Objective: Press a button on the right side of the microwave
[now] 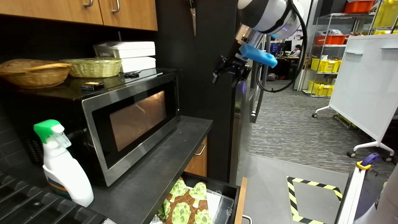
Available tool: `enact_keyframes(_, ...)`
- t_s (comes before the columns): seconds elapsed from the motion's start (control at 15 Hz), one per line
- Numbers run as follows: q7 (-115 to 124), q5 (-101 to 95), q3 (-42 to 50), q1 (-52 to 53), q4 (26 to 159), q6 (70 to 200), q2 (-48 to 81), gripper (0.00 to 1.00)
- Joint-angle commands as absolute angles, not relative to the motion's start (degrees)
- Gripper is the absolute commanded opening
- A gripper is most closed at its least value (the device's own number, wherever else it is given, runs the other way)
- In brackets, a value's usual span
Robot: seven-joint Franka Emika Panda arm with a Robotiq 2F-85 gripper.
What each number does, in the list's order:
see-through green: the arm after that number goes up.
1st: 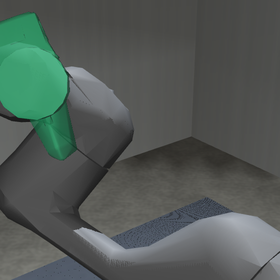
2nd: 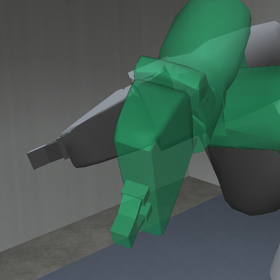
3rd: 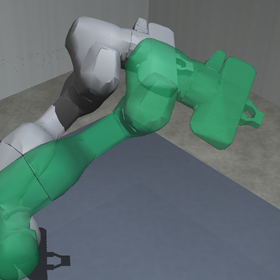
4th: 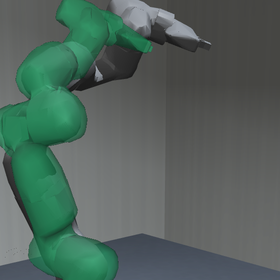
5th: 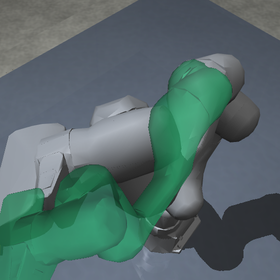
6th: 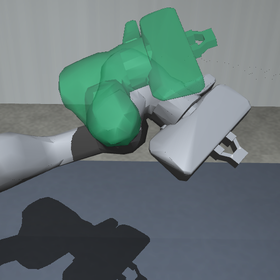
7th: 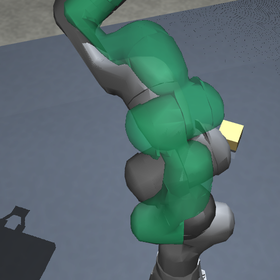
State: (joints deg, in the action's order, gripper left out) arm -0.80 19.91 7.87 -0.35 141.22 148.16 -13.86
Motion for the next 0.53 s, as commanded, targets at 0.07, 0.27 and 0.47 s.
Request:
enact_keyframes(0.07, 1.0, 21.9, 7.5, -0.6, 138.2, 149.6, -10.7, 1.00)
enact_keyframes(0.27, 2.6, 22.8, 7.5, -0.9, 136.4, 149.2, -9.2, 1.00)
enact_keyframes(0.47, 4.1, 23.6, 7.5, -1.2, 134.7, 148.6, -7.9, 1.00)
